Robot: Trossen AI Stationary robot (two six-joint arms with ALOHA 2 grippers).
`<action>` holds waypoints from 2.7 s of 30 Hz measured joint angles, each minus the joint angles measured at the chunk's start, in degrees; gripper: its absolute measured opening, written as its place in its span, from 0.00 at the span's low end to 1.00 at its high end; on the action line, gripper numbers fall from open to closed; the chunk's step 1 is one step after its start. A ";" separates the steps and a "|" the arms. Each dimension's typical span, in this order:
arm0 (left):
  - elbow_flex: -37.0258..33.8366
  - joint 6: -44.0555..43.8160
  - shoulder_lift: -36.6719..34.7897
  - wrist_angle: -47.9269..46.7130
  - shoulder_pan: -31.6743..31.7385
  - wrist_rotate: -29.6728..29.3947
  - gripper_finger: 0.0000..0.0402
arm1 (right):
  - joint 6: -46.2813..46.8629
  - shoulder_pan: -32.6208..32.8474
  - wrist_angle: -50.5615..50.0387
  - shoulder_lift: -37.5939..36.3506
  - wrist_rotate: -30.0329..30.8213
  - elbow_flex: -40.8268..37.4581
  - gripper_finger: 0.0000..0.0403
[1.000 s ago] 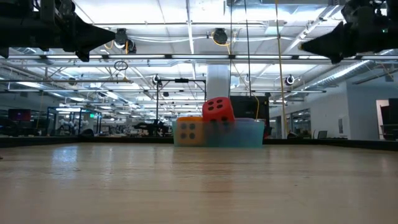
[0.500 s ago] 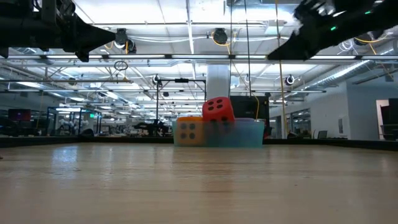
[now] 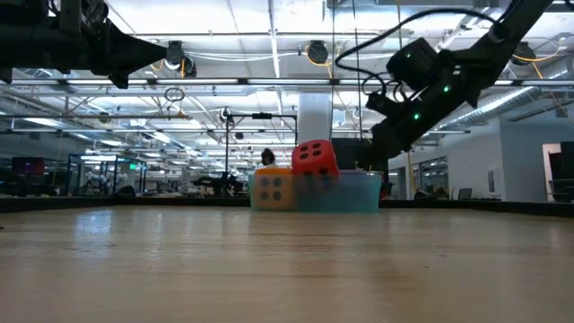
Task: Pick & Place Dice
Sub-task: Put the small yellow dice into the blue transparent bin, then return to Home Position
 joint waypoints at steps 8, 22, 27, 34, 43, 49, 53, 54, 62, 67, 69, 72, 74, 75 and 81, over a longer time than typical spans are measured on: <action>0.00 -0.26 0.02 0.02 0.00 0.02 0.08 | -0.34 -2.30 5.22 5.77 0.16 0.00 0.12; 0.00 -0.24 0.02 0.02 0.00 0.02 0.08 | 2.03 -2.45 6.02 4.29 1.77 0.00 0.65; 0.02 -0.22 0.00 0.00 0.00 0.02 0.08 | 2.87 -2.42 5.62 -0.53 1.63 0.00 0.70; 0.02 0.63 0.00 -0.26 -0.02 0.00 0.08 | 3.05 -1.91 4.33 -17.69 -5.44 -1.97 0.49; 0.02 1.33 -0.17 -4.44 -0.15 0.13 0.08 | 6.38 -2.05 -7.59 -44.03 -19.95 -6.27 0.02; 3.88 1.92 -3.35 -13.72 -0.15 1.64 0.01 | 8.02 -2.07 -19.53 -56.69 -20.91 -6.29 0.02; 4.59 3.70 -7.54 -17.61 -0.20 1.64 0.01 | 9.36 -2.03 -23.19 -62.84 -21.07 -6.78 0.01; 4.59 4.00 -8.57 -18.23 -0.20 1.64 0.01 | 9.48 -1.98 -23.67 -64.33 -21.08 -7.60 0.01; 4.59 2.23 -14.14 -24.79 -0.15 1.64 0.01 | 9.28 -1.98 -21.71 -75.31 -24.20 -17.18 0.00; 4.59 1.41 -14.63 -28.70 -0.15 0.31 0.01 | 10.95 -1.96 -21.25 -78.76 -25.57 -22.34 0.00; 4.33 1.18 -13.94 -29.43 -0.15 0.24 0.01 | 10.94 -1.97 -21.65 -78.53 -25.52 -24.05 0.00; 3.42 0.35 -12.54 -29.79 -0.15 0.27 0.01 | 10.73 -1.96 -17.10 -77.98 -25.59 -27.26 0.00; 3.17 0.43 -11.64 -29.32 -0.15 1.61 0.01 | 10.72 -1.96 -12.45 -77.90 -25.66 -29.56 0.00; 3.11 0.70 -11.08 -29.29 -0.15 2.55 0.00 | 11.02 -1.96 -10.99 -77.90 -25.62 -30.53 0.00; 2.91 0.40 -9.93 -27.47 -1.54 5.60 0.00 | 13.10 -1.88 -10.90 -77.91 -27.92 -31.96 0.00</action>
